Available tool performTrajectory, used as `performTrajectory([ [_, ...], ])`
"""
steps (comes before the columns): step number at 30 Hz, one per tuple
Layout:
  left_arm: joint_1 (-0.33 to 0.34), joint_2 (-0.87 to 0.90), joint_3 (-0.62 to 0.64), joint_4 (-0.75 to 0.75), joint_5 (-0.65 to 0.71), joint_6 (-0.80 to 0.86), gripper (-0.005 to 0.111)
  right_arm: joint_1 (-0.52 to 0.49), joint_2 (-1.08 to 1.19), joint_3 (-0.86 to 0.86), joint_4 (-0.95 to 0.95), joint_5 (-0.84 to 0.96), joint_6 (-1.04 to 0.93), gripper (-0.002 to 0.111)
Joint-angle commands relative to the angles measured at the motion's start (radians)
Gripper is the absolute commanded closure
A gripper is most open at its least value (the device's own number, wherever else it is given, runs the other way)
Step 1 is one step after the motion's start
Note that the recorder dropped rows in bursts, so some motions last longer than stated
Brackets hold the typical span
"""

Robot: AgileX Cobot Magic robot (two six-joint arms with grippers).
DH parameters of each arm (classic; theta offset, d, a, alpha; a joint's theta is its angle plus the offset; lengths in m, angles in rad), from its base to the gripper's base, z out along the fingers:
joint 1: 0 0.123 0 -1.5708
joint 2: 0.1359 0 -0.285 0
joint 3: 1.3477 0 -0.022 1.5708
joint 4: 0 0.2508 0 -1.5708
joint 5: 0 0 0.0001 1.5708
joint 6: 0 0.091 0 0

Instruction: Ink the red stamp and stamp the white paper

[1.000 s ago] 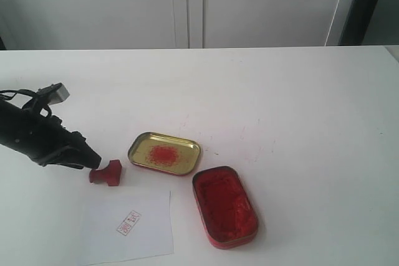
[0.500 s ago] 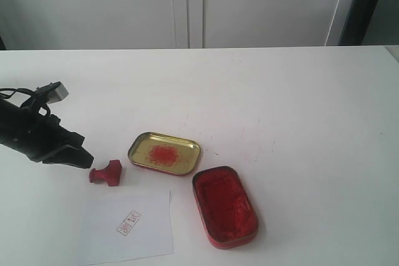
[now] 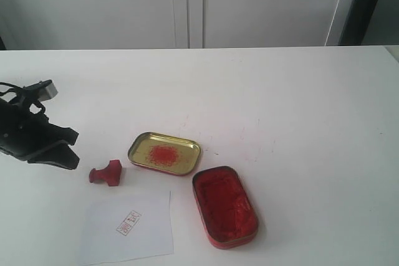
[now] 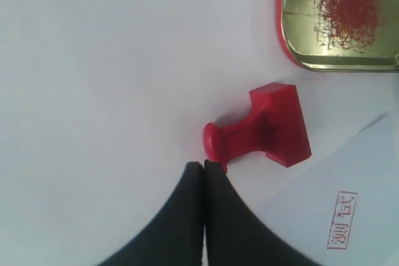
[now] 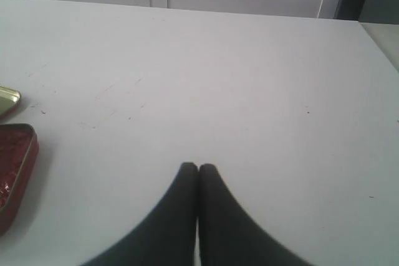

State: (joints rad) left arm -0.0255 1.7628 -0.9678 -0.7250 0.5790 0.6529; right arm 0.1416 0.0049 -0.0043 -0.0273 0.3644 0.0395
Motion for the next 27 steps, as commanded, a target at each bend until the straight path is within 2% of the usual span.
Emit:
performTrajectory([
  [1, 0.003, -0.044, 0.0, 0.087, 0.006, -0.124, 0.107, -0.005, -0.005, 0.004, -0.003, -0.015, 0.003, 0.108],
  [9, 0.003, -0.103, 0.0, 0.451, 0.018, -0.454, 0.107, -0.005, -0.005, 0.004, -0.003, -0.015, 0.003, 0.108],
  [12, 0.003, -0.117, 0.0, 0.547, 0.023, -0.526, 0.107, -0.005, -0.005, 0.004, -0.003, -0.015, 0.003, 0.108],
  [18, 0.003, -0.134, 0.0, 0.623, 0.022, -0.58, 0.107, -0.005, -0.005, 0.004, -0.003, -0.015, 0.003, 0.108],
  [27, 0.003, -0.143, 0.0, 0.629, 0.04, -0.58, 0.107, -0.005, -0.005, 0.004, -0.003, -0.015, 0.003, 0.108],
])
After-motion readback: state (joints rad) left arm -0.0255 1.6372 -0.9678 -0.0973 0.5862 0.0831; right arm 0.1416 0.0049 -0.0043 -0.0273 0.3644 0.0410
